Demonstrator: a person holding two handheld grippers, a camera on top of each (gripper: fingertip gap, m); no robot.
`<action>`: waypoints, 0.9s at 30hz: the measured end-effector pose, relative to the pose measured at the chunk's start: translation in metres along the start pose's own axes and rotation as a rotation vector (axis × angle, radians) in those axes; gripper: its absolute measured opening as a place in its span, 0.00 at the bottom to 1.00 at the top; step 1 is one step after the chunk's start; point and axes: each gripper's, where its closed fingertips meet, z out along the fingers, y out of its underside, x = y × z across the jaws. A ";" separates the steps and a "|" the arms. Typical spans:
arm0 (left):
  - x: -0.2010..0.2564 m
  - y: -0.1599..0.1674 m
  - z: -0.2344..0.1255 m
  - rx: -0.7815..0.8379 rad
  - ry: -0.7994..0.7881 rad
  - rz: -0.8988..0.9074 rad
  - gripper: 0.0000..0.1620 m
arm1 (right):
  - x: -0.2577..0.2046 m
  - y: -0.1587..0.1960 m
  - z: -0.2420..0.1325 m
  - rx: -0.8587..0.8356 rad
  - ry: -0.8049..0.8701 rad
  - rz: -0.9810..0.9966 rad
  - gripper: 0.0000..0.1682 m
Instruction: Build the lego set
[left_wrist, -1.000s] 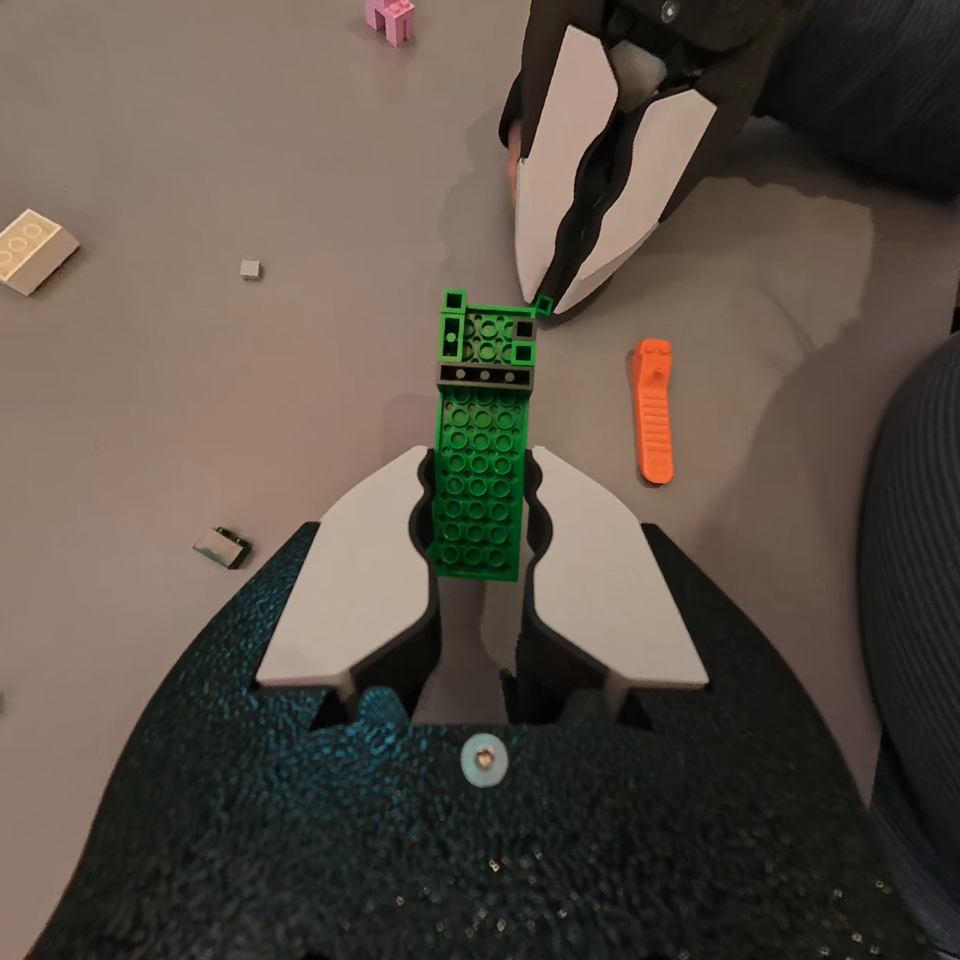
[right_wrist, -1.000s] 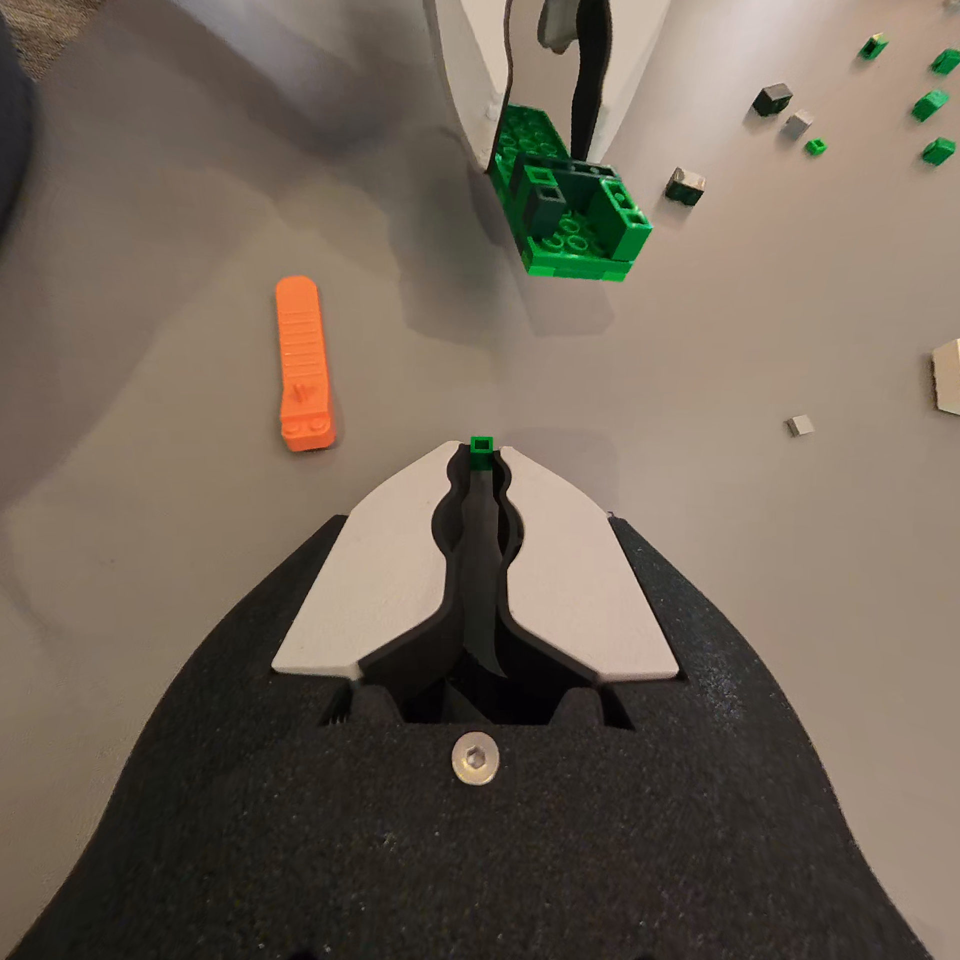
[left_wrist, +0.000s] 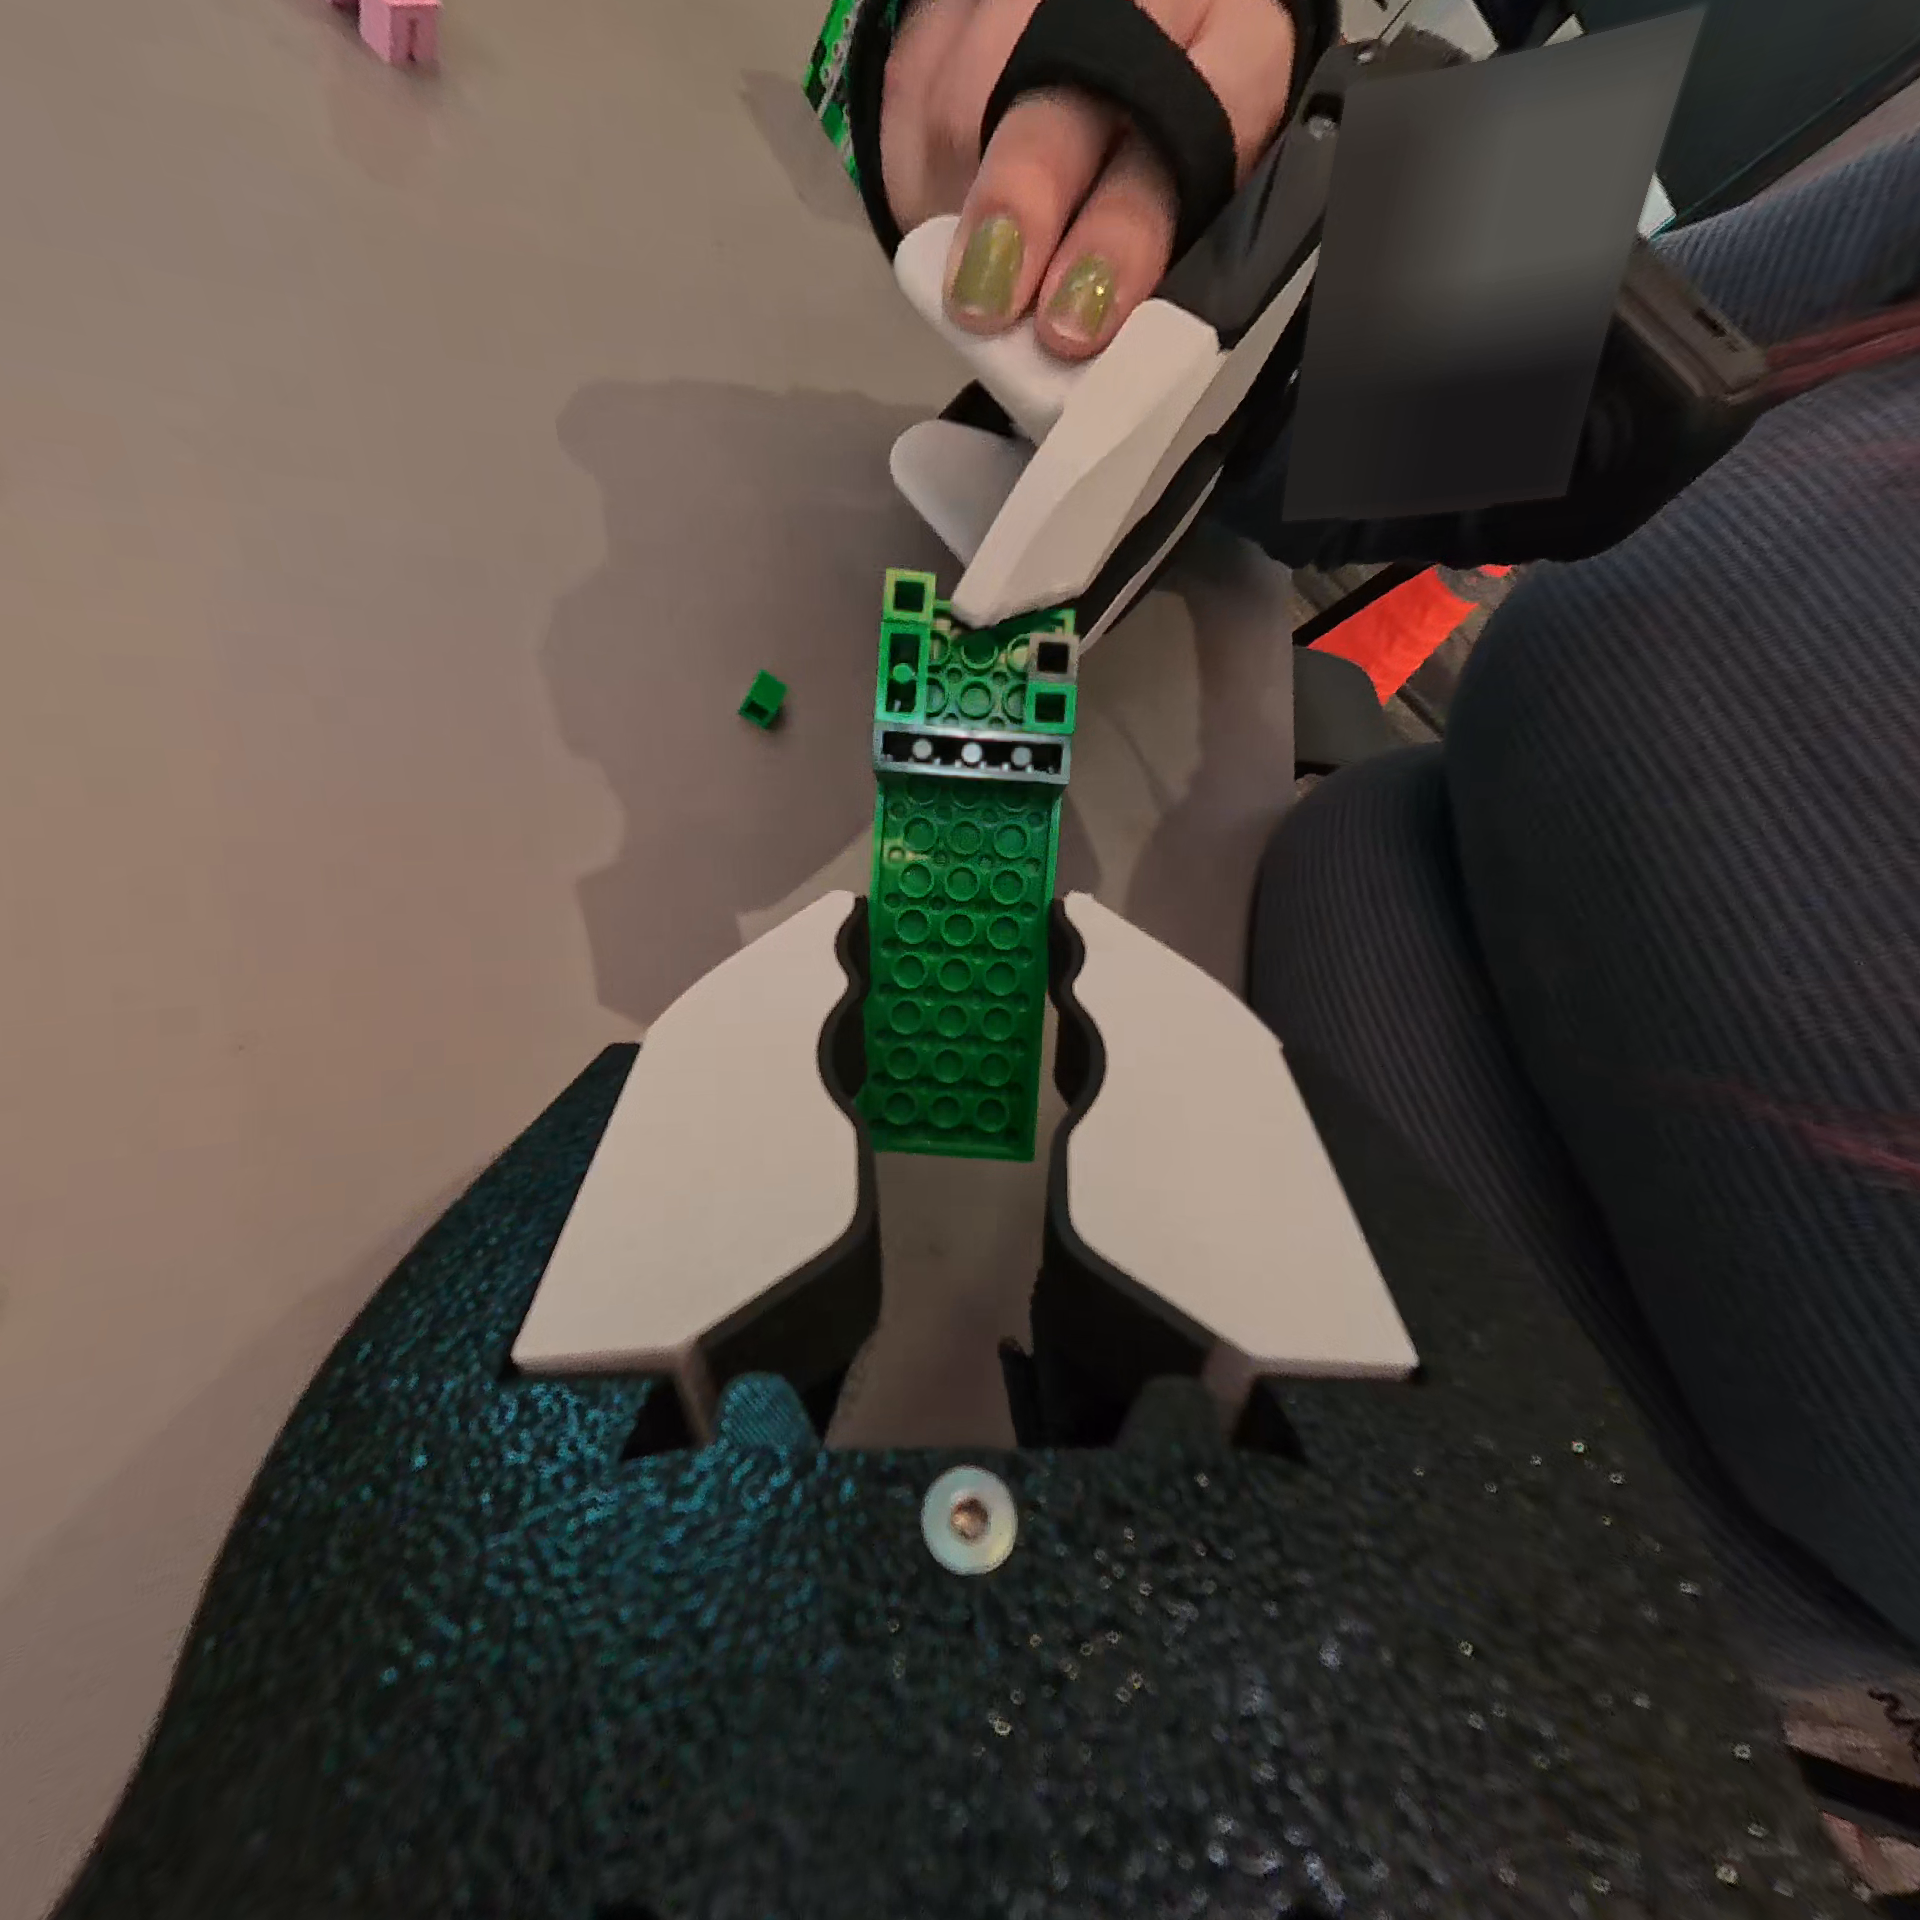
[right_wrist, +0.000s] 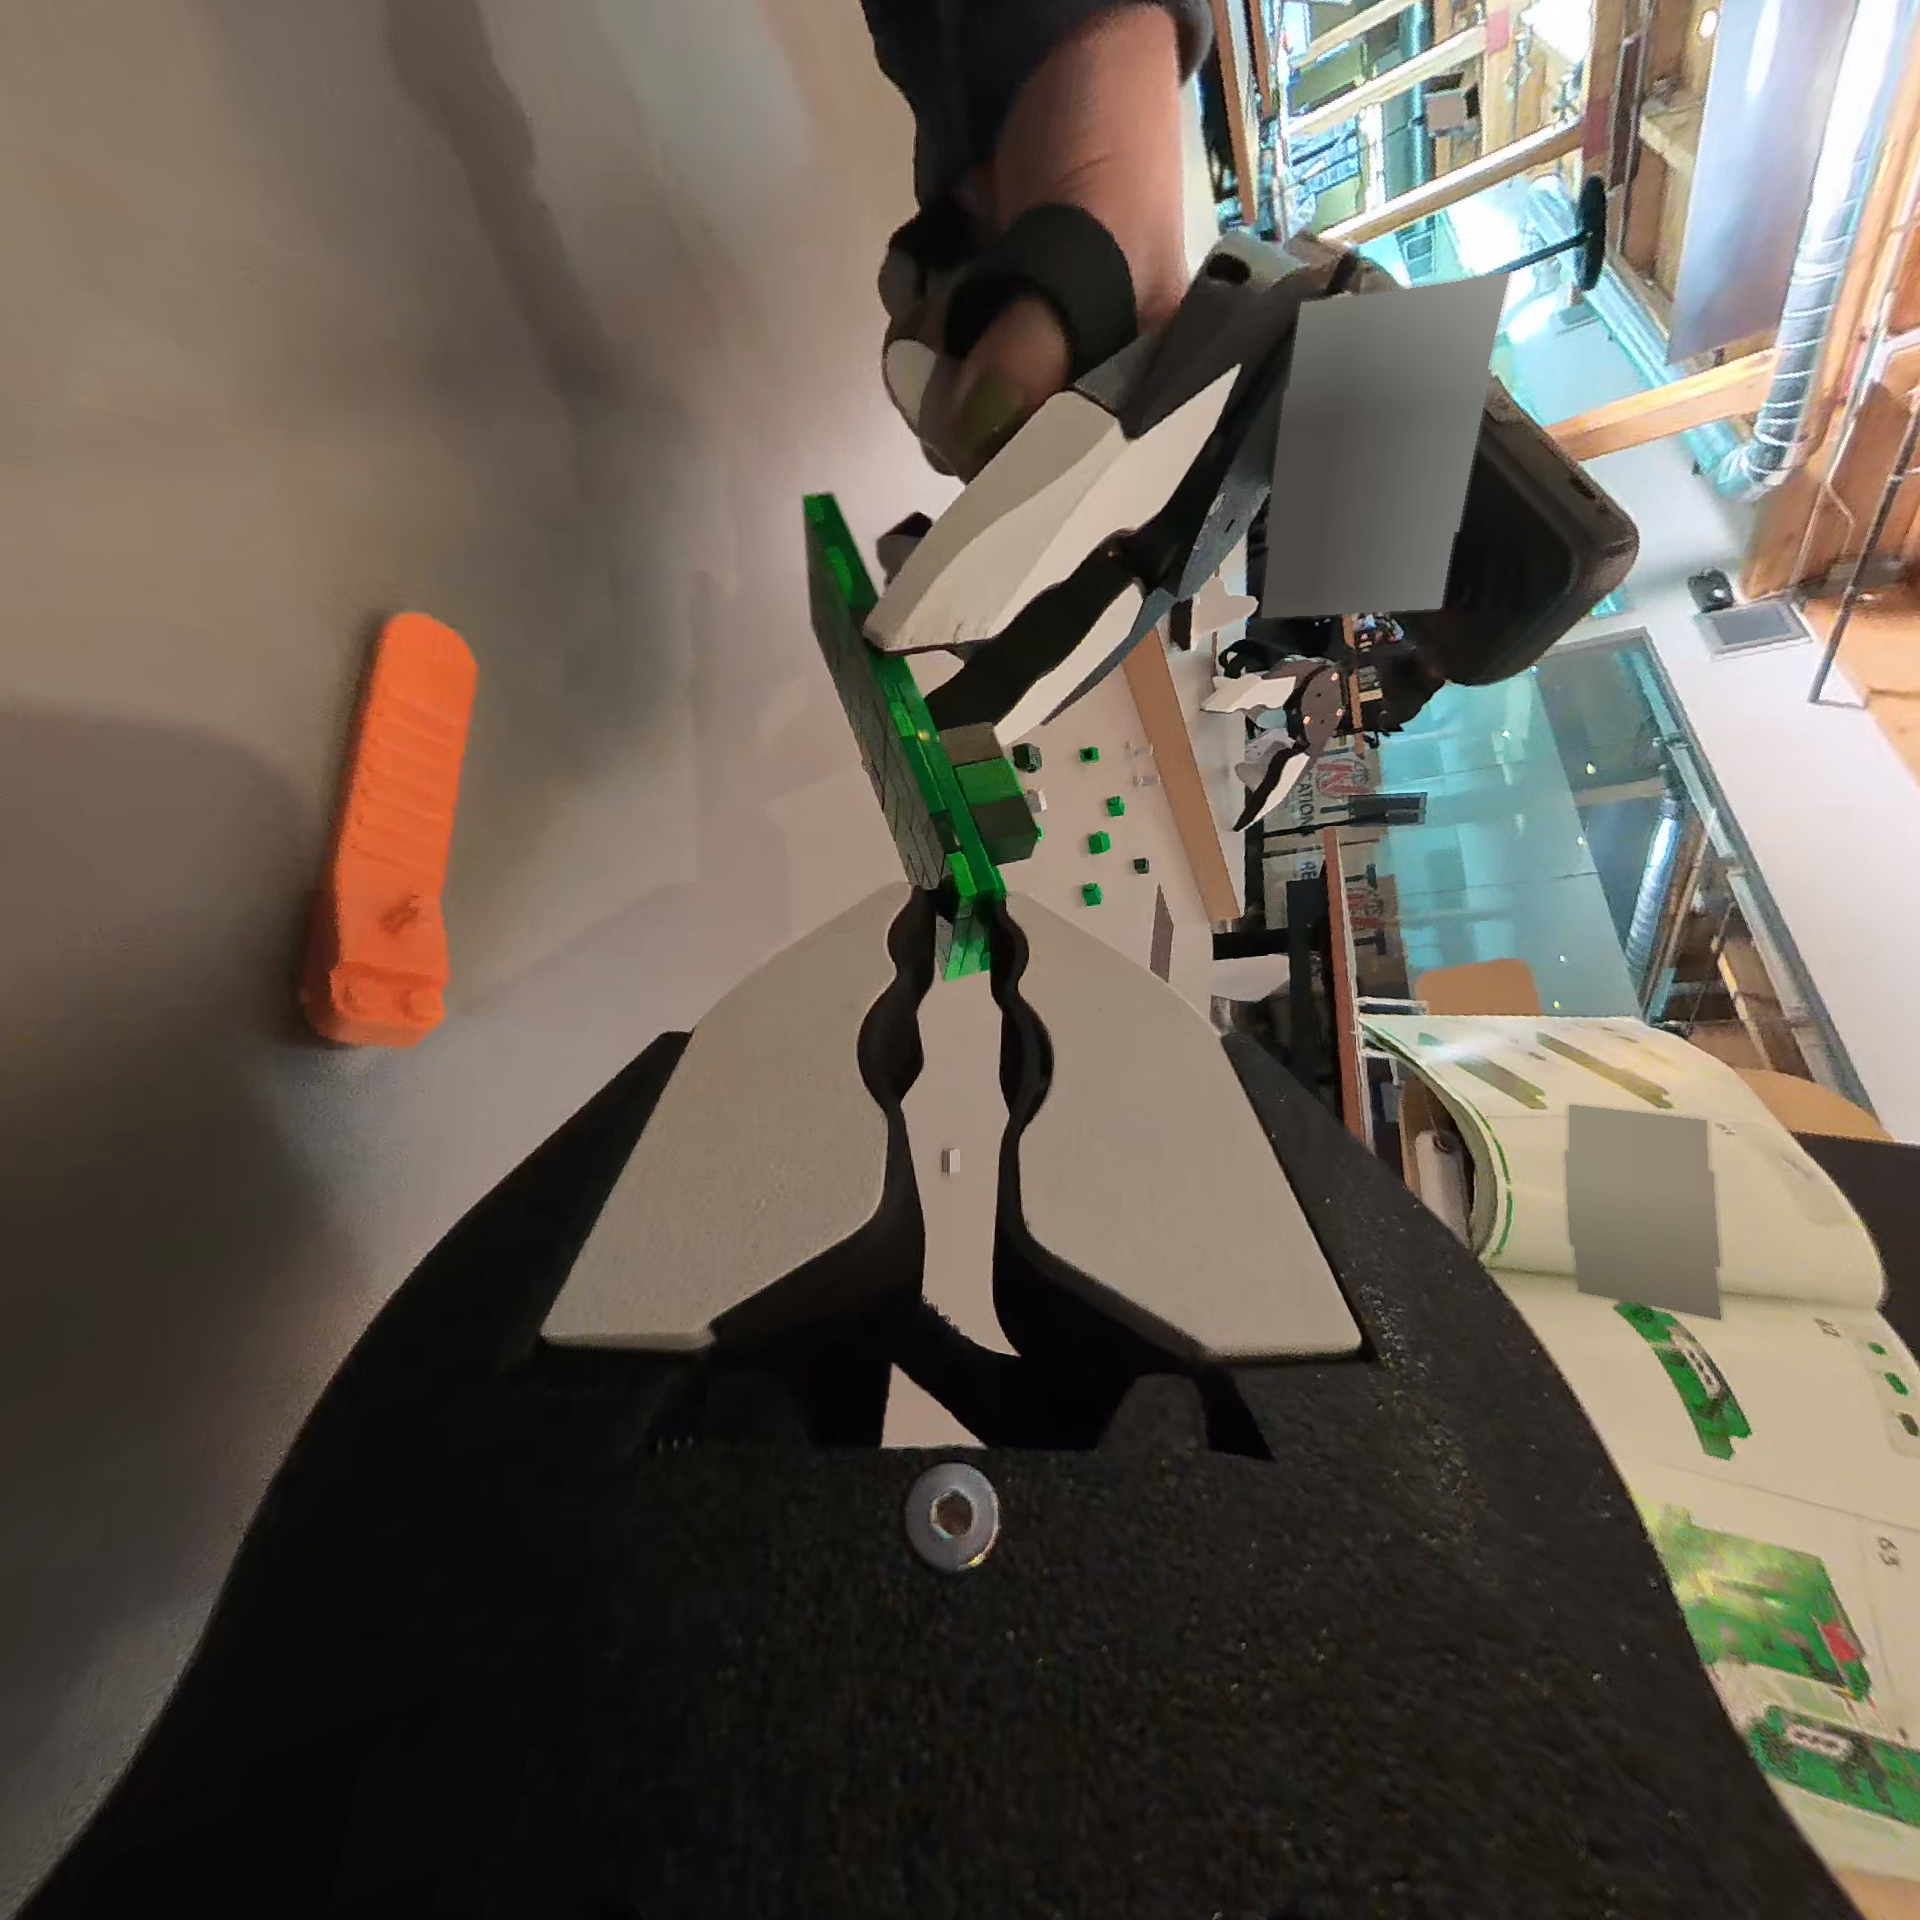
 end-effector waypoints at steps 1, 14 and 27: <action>0.000 -0.001 0.000 0.008 -0.005 0.011 0.20 | 0.001 0.000 0.000 -0.002 0.006 0.009 0.05; -0.043 -0.030 -0.018 -0.106 -0.878 0.846 0.24 | 0.008 0.029 0.000 -0.075 0.084 0.299 0.04; -0.090 -0.044 -0.021 -0.118 -1.190 1.203 0.04 | -0.046 0.052 -0.024 -0.209 -0.354 0.981 0.11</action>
